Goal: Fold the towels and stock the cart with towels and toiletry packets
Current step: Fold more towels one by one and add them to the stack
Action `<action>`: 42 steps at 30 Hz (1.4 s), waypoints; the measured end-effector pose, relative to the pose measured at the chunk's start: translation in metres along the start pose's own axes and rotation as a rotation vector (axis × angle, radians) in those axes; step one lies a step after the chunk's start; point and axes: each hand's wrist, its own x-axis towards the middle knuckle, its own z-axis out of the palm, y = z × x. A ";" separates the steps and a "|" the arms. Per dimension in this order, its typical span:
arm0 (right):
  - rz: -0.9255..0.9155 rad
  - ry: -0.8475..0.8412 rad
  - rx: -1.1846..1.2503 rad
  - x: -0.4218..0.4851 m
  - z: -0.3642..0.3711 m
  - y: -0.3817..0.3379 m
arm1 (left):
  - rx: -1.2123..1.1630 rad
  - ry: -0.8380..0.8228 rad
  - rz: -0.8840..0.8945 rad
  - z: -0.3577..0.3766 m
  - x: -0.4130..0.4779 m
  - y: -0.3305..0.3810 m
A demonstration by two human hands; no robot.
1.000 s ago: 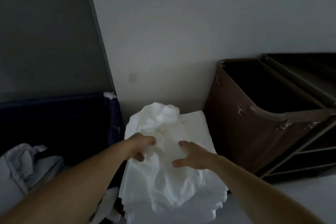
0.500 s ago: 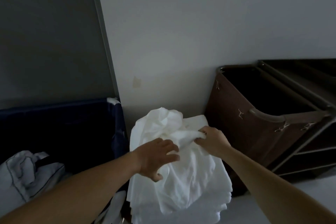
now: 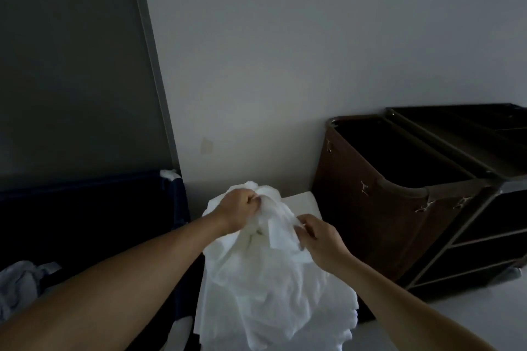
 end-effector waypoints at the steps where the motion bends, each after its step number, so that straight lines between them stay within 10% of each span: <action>1: -0.027 0.042 0.069 0.000 -0.002 -0.006 | -0.040 0.050 0.006 -0.012 0.004 0.010; 12: -0.378 0.418 0.090 0.000 -0.033 -0.084 | -0.341 0.417 0.101 -0.087 0.019 0.123; 22: -0.224 0.670 0.248 0.027 -0.076 -0.090 | -0.432 0.308 0.171 -0.110 0.007 0.137; 29: -0.331 0.013 0.072 0.030 -0.105 -0.096 | -0.252 -0.535 -0.135 -0.099 -0.012 0.079; 42: -0.216 -0.141 0.196 0.029 -0.105 -0.114 | -0.671 -0.566 -0.069 -0.064 -0.025 0.092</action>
